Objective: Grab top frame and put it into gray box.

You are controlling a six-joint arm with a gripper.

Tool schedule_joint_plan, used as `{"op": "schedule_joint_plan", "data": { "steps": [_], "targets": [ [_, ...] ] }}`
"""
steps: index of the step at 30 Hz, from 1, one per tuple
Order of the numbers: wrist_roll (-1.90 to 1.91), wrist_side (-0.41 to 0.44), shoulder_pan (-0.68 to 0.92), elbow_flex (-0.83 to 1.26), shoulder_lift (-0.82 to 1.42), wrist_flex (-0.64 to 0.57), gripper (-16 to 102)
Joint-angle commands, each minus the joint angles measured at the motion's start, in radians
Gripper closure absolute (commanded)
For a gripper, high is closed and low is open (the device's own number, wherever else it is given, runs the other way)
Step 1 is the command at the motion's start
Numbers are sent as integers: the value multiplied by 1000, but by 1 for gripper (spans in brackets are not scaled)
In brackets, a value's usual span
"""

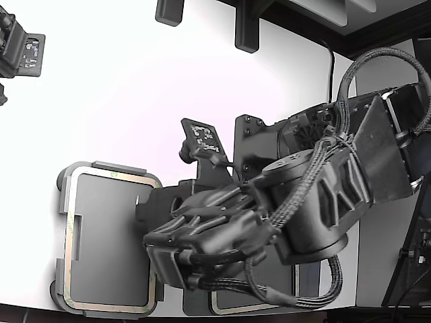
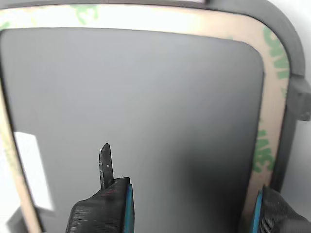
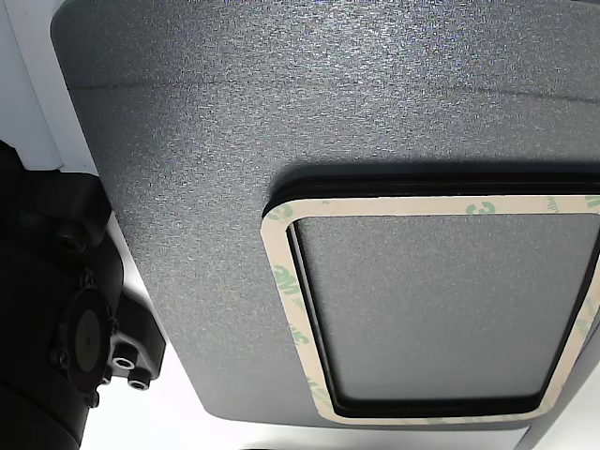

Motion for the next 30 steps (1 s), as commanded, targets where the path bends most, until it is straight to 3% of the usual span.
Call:
{"op": "schedule_joint_plan", "data": {
  "steps": [1,6,10,18,23,30],
  "targets": [
    [-172,54,-23,-34,71,-18,-14],
    [-600,265,-35,152,264,-161,-14],
    [-1034,304,-115,328,451,-304,-14],
    [-1735,78,-356,798,910,-624,-14],
    [-1879,-51,-476,956,1100,-594,-14],
    [-1925,-77,-522,1198,1378,-591,-14]
  ]
}}
